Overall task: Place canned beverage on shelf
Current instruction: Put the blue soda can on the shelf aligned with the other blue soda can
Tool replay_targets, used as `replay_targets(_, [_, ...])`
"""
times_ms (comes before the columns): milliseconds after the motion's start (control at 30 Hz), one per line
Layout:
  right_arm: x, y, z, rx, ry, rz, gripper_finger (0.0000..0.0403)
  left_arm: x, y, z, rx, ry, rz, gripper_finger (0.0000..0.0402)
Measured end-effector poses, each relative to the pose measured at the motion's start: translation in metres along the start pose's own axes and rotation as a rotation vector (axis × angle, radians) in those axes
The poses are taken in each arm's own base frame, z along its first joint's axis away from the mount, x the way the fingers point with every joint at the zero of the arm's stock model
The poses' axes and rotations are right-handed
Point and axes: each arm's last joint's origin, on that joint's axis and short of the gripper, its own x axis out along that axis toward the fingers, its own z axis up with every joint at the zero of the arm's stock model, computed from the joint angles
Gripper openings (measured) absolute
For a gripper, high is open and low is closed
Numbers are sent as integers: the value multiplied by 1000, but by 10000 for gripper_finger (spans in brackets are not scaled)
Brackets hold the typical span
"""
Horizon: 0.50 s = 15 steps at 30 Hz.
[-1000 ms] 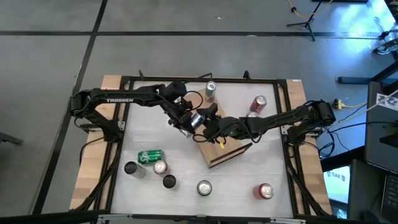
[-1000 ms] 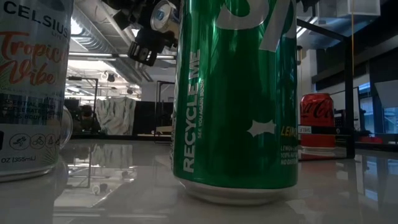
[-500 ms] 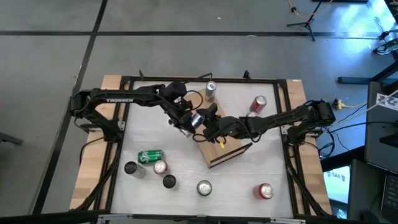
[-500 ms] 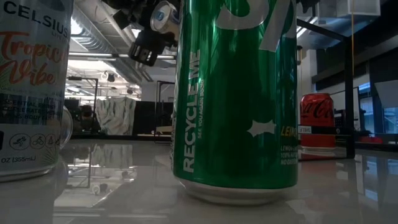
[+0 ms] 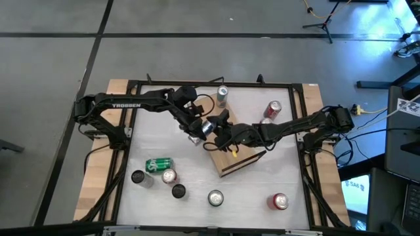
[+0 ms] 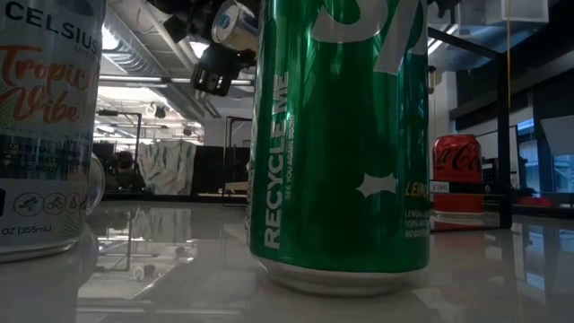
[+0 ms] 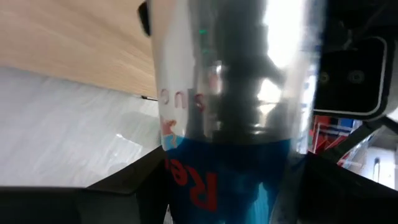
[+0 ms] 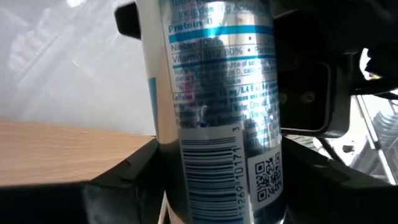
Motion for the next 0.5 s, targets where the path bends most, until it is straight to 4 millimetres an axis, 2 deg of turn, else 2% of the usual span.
replay_targets(200, [0,3,-2,35,16,27,238,-3,2,2,35,-11,4,257])
replay_targets(500, [0,4,-2,78,25,37,239,-12,8,7,-2,1,-10,255])
